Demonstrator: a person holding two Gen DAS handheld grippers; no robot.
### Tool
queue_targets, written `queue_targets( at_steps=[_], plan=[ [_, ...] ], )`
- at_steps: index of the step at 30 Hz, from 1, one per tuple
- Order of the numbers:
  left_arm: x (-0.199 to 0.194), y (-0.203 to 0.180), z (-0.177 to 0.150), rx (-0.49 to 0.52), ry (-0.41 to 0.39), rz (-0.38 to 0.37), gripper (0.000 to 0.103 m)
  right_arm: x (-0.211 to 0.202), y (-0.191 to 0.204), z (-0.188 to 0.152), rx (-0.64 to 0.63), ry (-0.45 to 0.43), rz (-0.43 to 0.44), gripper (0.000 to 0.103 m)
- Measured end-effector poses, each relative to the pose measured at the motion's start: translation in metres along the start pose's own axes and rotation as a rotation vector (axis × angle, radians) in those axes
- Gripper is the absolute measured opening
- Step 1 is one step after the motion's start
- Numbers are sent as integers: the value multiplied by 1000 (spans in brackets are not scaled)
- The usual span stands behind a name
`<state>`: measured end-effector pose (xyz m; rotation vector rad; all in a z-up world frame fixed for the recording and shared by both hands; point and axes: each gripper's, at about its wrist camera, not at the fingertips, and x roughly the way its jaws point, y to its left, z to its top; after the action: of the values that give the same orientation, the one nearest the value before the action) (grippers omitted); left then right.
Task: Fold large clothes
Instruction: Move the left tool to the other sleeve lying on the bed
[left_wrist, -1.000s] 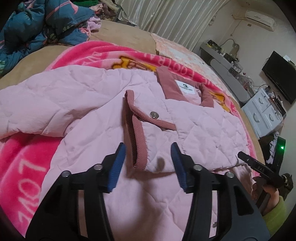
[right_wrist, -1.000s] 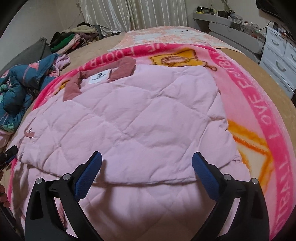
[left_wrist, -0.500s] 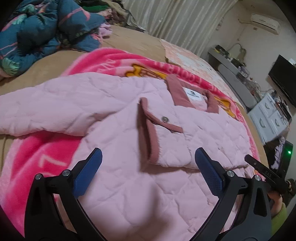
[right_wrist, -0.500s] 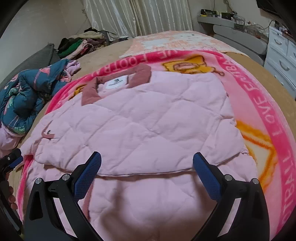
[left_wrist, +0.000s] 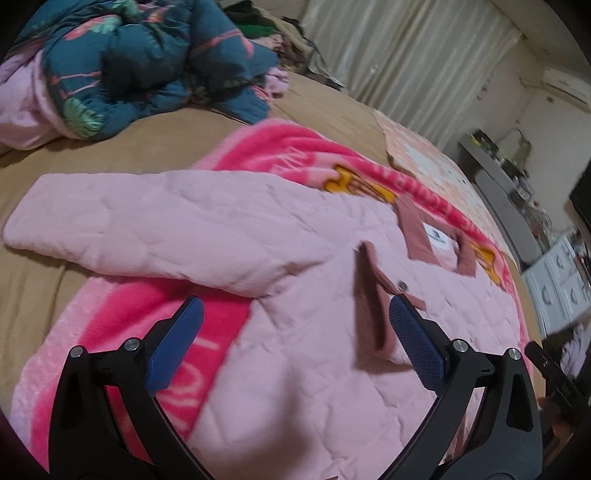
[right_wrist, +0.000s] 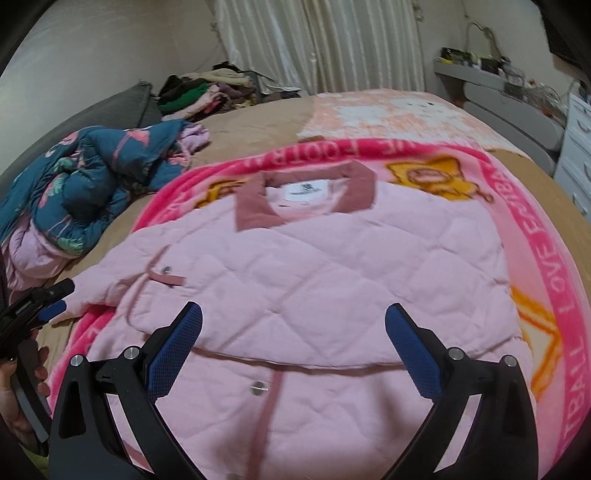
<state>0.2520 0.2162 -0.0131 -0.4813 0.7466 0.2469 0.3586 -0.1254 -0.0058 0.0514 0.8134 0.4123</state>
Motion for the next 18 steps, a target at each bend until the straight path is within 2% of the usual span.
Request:
queue_targets(
  at_steps=[10, 18],
  plan=[
    [-12, 45, 14, -75, -44, 110, 94, 4, 73, 12, -110, -8, 91, 99],
    [-19, 80, 22, -145, -65, 149, 94, 11, 132, 15, -192, 2, 156, 99]
  ],
)
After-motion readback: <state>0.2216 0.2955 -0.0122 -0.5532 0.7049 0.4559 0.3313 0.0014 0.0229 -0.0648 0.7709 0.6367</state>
